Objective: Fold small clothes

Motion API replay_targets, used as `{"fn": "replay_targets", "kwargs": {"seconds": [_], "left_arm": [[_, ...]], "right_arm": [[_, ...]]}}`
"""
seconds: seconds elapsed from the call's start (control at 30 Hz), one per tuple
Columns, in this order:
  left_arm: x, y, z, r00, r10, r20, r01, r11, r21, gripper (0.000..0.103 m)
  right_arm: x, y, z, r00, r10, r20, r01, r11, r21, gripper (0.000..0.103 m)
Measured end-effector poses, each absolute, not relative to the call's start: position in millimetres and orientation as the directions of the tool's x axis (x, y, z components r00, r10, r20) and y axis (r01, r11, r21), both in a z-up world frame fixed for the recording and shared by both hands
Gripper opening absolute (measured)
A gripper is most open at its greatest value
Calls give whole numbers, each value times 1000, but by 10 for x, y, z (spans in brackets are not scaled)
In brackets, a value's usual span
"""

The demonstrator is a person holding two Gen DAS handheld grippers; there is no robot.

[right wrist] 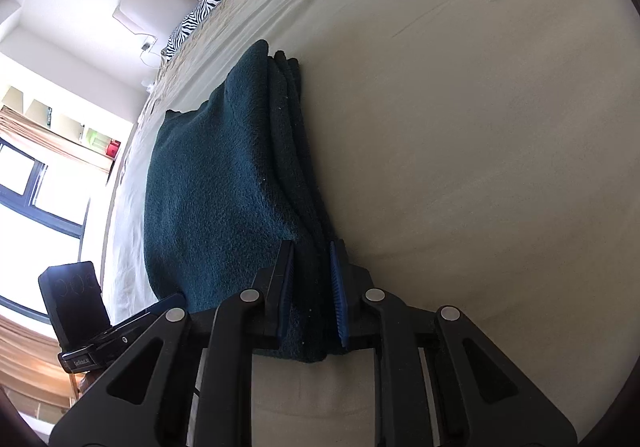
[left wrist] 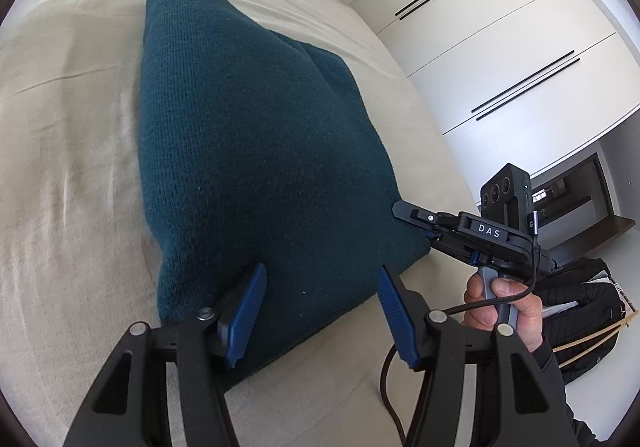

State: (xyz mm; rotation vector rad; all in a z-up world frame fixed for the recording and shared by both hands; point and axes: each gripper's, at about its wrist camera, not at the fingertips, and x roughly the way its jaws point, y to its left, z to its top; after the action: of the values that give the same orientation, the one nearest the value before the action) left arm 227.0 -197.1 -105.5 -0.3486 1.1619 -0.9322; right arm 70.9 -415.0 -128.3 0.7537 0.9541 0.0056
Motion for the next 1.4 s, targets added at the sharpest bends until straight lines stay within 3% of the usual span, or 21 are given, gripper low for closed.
{"fn": "replay_targets", "kwargs": {"seconds": [0.1,0.3,0.43,0.53,0.73,0.8,0.9,1.0,1.03,1.07,1.1,1.17,1.27,1.4], "left_arm": [[2260,-1798,-881,109,-791,-602,441,581,-684,58],[2823,-1605,-634,167,-819,-549,422,563,-711,58],[3311,-1711,-685,123,-849,-513,366,519,-772,58],[3634,-1886,-778,133,-823,-553,360,559,-747,56],[3978,-2024,-1084,116,-799,-590,339,590,-733,34],[3969,-2018,-1159,139,-782,-607,354,612,-707,12],[4005,-1890,-1290,123,-813,-569,310,576,-756,7],[3913,-1821,-1121,137,-804,-579,318,590,-743,8],[3846,-1814,-1029,141,-815,-562,335,573,-748,14],[3753,-1797,-942,142,-833,-535,352,548,-759,28],[3646,-1793,-871,140,-843,-519,378,530,-759,32],[3449,-1830,-829,133,-834,-536,423,537,-730,32],[3310,-1921,-1023,103,-817,-568,424,553,-718,29],[3330,-1862,-1116,102,-829,-550,383,543,-747,20]], "right_arm": [[668,-4129,-1300,603,322,-729,320,740,592,25],[617,-4011,-916,616,179,-767,341,817,464,27],[704,-3966,-634,671,319,-669,207,786,582,27],[888,-3907,-606,677,424,-601,117,745,656,27],[1210,-4020,-941,625,474,-620,170,693,701,27],[1252,-4078,-1085,628,493,-602,159,676,720,27],[1203,-4139,-1222,651,528,-546,131,630,766,23],[1100,-4117,-1106,663,528,-531,124,622,773,27],[1071,-4089,-1040,672,532,-515,103,622,776,28],[1041,-4053,-982,676,547,-494,71,618,783,28],[983,-4016,-930,679,558,-478,48,615,787,28],[893,-3942,-916,670,571,-473,28,618,786,28],[841,-3901,-1157,623,547,-559,104,651,752,26],[766,-3975,-1328,645,570,-509,106,593,798,23]]}}
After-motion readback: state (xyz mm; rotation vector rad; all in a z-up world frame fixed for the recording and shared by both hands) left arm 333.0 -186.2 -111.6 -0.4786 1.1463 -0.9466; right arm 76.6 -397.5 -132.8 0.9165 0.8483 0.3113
